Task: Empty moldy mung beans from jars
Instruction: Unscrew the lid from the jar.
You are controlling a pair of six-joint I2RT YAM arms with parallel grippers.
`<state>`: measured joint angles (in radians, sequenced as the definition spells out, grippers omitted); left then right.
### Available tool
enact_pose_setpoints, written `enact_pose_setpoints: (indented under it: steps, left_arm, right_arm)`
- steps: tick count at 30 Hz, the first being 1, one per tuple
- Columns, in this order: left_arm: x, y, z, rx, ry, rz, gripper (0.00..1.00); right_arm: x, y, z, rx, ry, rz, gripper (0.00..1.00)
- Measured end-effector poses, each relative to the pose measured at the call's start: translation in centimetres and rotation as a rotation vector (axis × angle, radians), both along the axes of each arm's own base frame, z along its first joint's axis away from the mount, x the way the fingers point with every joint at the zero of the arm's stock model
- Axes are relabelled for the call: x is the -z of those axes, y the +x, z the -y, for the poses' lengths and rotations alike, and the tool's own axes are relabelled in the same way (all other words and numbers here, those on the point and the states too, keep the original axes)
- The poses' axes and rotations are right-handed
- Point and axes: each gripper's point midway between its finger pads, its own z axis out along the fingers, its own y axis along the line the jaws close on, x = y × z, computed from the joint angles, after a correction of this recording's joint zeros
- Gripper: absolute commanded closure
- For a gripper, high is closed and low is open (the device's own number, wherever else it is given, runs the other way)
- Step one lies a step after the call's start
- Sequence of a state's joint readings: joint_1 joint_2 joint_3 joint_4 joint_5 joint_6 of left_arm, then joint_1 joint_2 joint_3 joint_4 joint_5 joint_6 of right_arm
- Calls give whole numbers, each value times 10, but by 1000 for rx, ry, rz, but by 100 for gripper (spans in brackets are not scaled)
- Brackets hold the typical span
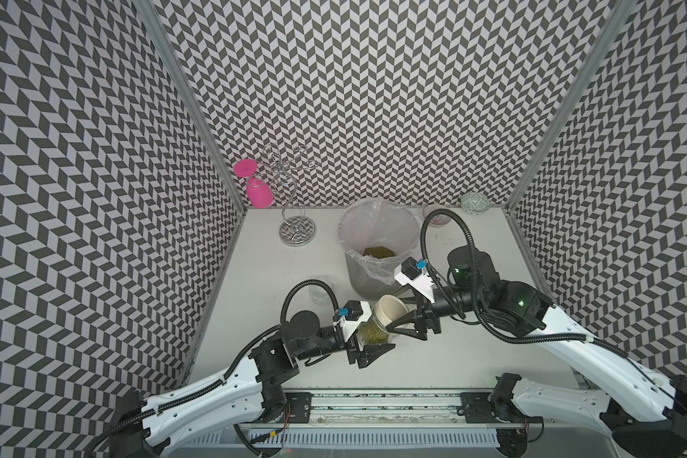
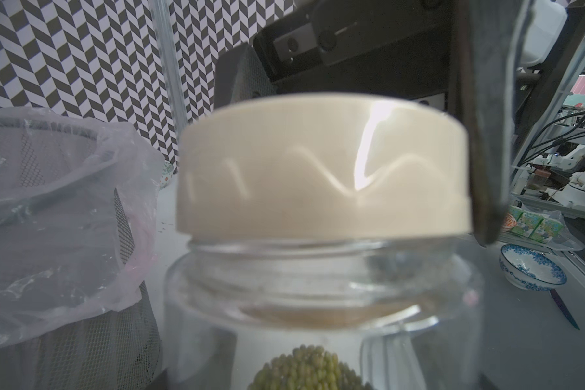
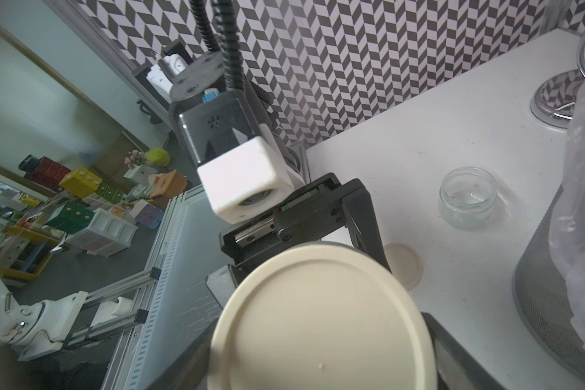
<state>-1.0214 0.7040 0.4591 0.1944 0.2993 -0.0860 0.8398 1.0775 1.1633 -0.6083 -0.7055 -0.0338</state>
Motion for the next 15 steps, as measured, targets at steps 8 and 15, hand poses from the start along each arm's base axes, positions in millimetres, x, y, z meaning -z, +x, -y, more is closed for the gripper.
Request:
enact_pose_setpoints:
  steps: [8, 15]
  left_arm:
    - [-2, 2, -2, -16, -12, -25, 76]
    - [5, 4, 2, -17, 7, -43, 76]
  right_arm:
    - [4, -2, -6, -21, -11, -40, 1]
    - [12, 3, -6, 51, -47, -163, 1]
